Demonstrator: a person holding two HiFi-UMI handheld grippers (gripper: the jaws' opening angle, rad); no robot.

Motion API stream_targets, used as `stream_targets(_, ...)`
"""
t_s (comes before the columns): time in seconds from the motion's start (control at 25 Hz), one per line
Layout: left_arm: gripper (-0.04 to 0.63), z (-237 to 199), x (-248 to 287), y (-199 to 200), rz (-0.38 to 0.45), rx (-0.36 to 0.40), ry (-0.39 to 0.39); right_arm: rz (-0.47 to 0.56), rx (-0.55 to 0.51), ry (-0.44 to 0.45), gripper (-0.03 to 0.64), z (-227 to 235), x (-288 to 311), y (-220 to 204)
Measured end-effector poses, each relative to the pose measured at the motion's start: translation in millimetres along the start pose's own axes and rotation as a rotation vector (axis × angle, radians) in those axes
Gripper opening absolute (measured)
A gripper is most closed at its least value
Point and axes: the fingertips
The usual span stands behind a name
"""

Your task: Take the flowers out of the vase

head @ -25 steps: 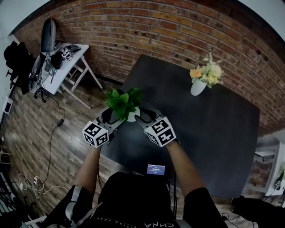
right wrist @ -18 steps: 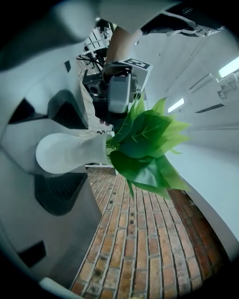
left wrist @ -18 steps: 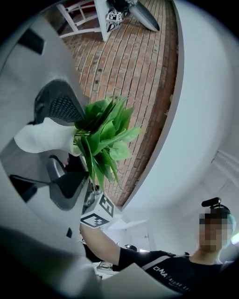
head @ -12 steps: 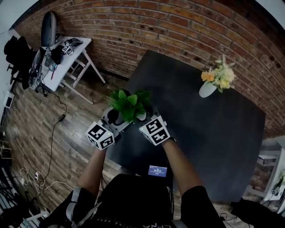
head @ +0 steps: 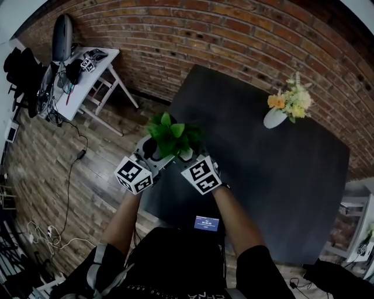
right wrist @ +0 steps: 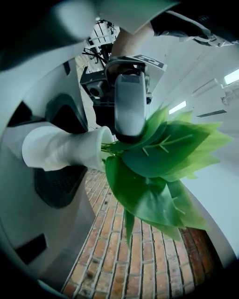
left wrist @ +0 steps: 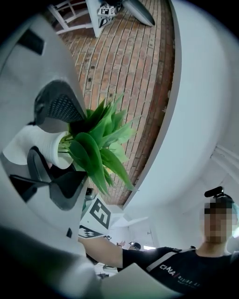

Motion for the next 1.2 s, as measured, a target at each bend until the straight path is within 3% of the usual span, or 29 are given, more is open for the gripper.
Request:
stream_targets(0.28,0.304,1.2,13.4,-1.7,-0.062,0.04,-0.021,-0.005,-0.002,0.0,0.222,-2.0,-1.3,0.5)
stream_targets(0.44,0.197,-0.8,12.3,2.8,-0.062,0.068,-0.007,-0.008,0.002,-0.003,0.222,-0.1,-1.8,0.4)
stream_targets(0.72,0.101,-1.2,11.0,9.0,-0.054,0.077,-0.012,-0.014,0.005,-0.008,0.222,2.2,-0.5,-0.6)
stream_targets(1.2,0.094,-3.5,-1.8,61.7,0.028,0.078,0.014,-0.037,-0.002,-0.007,0.222,-1.0,-0.1,-1.9)
Point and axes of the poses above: the fingertips, and each gripper's own axes: x forward along the fingers, z to its right, y out of its top, and after that the axes turned 8 degrees about -y, right-handed
